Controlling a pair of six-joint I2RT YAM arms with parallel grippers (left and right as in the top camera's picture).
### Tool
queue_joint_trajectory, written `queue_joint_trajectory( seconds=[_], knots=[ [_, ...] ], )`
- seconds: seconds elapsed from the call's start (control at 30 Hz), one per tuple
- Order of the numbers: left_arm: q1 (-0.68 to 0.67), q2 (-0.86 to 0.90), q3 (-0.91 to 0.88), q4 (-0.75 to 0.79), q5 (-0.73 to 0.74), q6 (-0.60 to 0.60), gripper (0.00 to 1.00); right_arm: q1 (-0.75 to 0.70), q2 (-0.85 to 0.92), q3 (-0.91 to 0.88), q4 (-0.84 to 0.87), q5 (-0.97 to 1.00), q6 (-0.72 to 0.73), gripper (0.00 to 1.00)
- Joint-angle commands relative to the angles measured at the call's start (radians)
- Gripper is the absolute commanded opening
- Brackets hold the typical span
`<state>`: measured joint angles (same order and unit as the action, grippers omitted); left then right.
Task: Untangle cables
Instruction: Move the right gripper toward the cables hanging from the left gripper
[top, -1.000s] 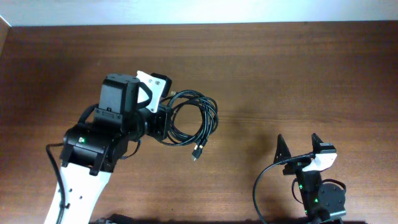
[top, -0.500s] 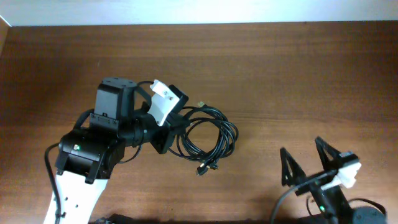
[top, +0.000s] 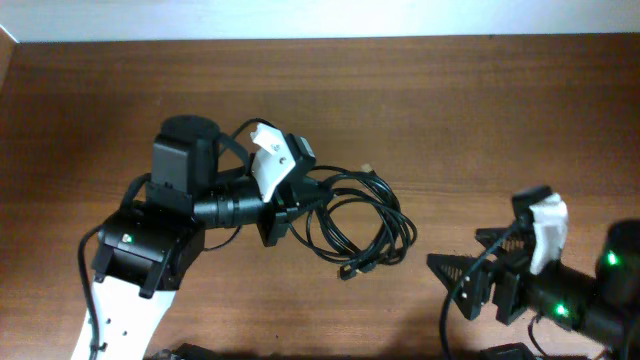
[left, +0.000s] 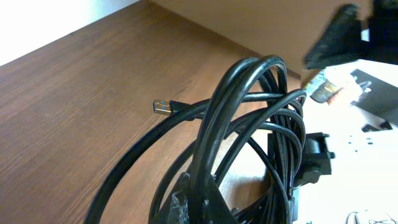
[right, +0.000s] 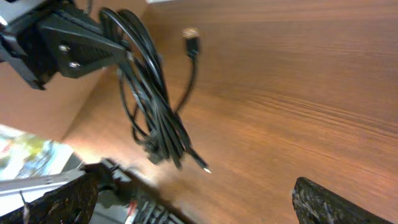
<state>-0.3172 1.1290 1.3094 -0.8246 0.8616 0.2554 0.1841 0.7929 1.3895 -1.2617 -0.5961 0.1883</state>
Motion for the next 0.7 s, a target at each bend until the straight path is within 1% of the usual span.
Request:
queue_joint_trajectory(
  seconds=[0.0,0.07,0.13,0.17,0.23,0.27,0.3,0.33,0.37,0.4,0.43,0.47,0.57,0.63,0.67],
  knots=[
    [-0.032,-0.018,0.024,0.03,0.04,0.009,0.0,0.005,0.071,0.024,0.002,-0.144,-0.047,0.99],
    [-0.034,-0.018,0.024,0.032,0.04,0.0,0.0,0.006,0.12,0.024,0.008,-0.122,-0.034,0.99],
    [-0.034,-0.018,0.024,0.031,0.04,-0.006,0.0,0.006,0.174,0.024,0.0,-0.131,0.014,0.99],
    [-0.034,-0.018,0.024,0.034,0.036,-0.031,0.0,0.006,0.198,0.024,-0.024,-0.138,0.01,0.99],
    [-0.034,-0.016,0.024,0.06,0.01,-0.113,0.0,0.006,0.239,0.024,-0.082,-0.139,-0.081,0.99],
    [-0.034,-0.014,0.024,0.067,-0.032,-0.156,0.0,0.006,0.246,0.024,-0.092,-0.154,-0.146,0.99],
    [-0.034,-0.011,0.024,0.068,-0.047,-0.181,0.0,0.006,0.248,0.023,-0.093,-0.188,-0.213,0.99],
    [-0.034,-0.009,0.024,0.069,-0.047,-0.192,0.0,0.006,0.248,0.023,-0.093,-0.211,-0.248,1.0],
    [-0.034,-0.007,0.024,0.069,-0.047,-0.196,0.0,0.006,0.248,0.023,-0.093,-0.227,-0.27,0.95],
    [-0.034,0.001,0.024,0.069,-0.047,-0.2,0.0,0.006,0.248,0.023,-0.093,-0.264,-0.317,0.84],
    [-0.034,0.01,0.024,0.069,-0.047,-0.2,0.0,0.006,0.248,0.023,-0.093,-0.301,-0.355,0.78],
    [-0.034,0.018,0.024,0.069,-0.047,-0.22,0.0,0.006,0.248,0.023,-0.092,-0.335,-0.39,0.67],
    [-0.034,0.04,0.024,0.071,-0.026,-0.257,0.0,0.006,0.248,0.023,-0.089,-0.358,-0.421,0.63],
    [-0.04,0.043,0.024,0.073,-0.01,-0.256,0.0,0.006,0.248,0.023,-0.08,-0.359,-0.421,0.52],
    [-0.045,0.043,0.024,0.077,-0.009,-0.257,0.0,0.006,0.248,0.023,-0.077,-0.359,-0.42,0.5]
  ],
)
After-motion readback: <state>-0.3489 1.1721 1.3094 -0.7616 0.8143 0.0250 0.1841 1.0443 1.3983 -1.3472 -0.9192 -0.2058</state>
